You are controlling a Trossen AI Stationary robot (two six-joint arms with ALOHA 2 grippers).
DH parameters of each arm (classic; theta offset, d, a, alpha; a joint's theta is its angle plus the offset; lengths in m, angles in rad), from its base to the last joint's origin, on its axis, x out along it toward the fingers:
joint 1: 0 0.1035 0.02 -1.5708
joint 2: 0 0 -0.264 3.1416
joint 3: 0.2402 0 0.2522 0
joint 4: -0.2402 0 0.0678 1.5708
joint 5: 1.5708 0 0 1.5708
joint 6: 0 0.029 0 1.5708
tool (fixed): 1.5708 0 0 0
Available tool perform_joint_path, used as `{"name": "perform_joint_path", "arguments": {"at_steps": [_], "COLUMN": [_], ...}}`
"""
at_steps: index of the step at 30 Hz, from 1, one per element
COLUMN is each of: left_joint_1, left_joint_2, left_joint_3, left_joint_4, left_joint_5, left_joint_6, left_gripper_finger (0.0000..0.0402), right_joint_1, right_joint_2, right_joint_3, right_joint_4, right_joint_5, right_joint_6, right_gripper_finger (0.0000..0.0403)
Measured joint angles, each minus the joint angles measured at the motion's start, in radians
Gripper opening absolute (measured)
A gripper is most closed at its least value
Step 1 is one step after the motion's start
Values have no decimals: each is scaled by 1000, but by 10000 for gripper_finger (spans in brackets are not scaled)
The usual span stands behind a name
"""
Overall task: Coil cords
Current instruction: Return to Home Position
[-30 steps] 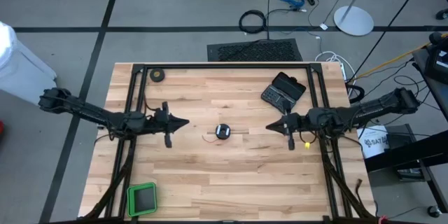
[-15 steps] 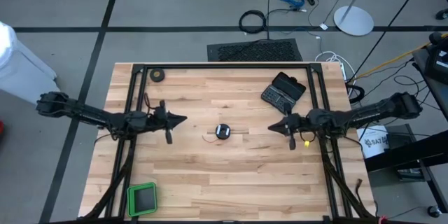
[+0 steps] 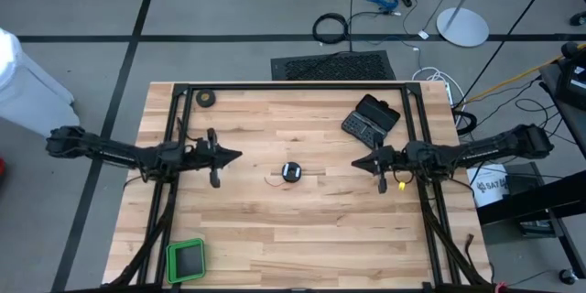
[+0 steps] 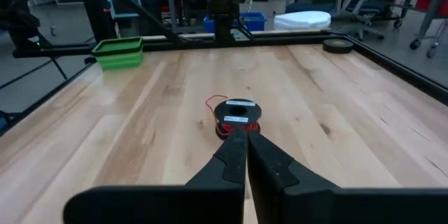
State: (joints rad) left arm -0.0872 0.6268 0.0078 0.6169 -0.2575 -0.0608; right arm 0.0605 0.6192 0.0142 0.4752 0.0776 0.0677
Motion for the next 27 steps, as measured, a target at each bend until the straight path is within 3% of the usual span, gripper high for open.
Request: {"name": "perform_joint_path", "arguments": {"at_steps": [7, 22, 27], "left_joint_1": [65, 26, -12], "left_joint_2": [-113, -391, -461], "left_joint_3": [0, 0, 0], "left_joint_4": [-57, -354, -408], "left_joint_5": [127, 174, 99], "left_joint_6": [4, -61, -57], "left_gripper_finger": [1, 1, 1], "right_joint_1": [-2, -2, -2], "right_joint_2": [-38, -165, -200], "right_joint_3": [0, 0, 0], "right_joint_4": [-3, -83, -84], "right_joint_5": [-5, -3, 2], "right_joint_6": [5, 47, 46], "right_gripper_finger": [0, 0, 0]}}
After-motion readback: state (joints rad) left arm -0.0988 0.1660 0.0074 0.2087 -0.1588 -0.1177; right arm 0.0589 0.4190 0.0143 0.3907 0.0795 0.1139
